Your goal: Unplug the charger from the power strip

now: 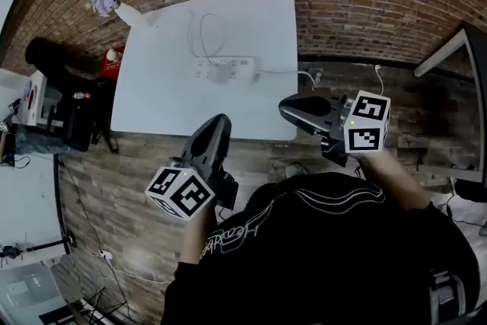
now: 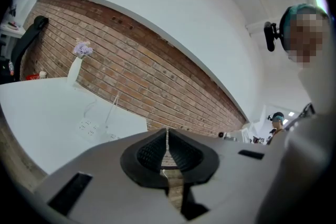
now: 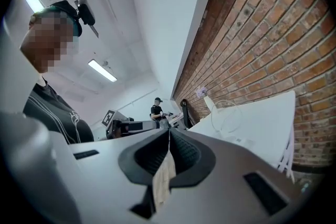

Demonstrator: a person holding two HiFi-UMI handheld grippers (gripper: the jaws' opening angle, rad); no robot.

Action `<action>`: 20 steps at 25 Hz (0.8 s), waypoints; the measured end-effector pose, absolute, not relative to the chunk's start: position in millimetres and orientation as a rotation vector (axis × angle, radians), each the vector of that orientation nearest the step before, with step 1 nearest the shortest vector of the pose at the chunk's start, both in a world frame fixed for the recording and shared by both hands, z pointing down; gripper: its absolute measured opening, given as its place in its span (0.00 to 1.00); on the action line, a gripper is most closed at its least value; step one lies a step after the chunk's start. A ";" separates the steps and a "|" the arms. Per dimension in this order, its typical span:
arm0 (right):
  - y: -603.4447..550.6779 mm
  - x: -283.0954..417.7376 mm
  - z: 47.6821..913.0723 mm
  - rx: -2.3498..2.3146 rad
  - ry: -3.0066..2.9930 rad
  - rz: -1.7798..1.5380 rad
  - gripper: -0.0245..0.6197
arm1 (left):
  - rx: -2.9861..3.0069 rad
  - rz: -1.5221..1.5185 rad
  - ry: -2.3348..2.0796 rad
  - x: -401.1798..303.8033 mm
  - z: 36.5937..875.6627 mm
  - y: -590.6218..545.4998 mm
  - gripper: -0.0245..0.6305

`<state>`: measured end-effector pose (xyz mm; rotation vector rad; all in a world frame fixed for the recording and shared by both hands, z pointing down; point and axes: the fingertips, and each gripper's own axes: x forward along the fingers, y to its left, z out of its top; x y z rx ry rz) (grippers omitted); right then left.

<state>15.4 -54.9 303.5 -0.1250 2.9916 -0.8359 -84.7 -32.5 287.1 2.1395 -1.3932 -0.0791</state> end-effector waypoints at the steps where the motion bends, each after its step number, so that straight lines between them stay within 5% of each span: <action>1: -59.5 14.8 304.8 -0.130 2.998 -0.831 0.03 | 2.147 -0.063 -1.407 -87.0 288.5 -36.9 0.04; 11: -95.6 -8.5 352.6 -0.211 3.197 -0.749 0.04 | 2.072 0.024 -1.527 -133.9 322.8 -78.0 0.06; 20: -143.2 -18.0 393.3 -0.312 3.233 -0.858 0.04 | 2.004 0.164 -1.546 -171.5 380.1 -131.7 0.23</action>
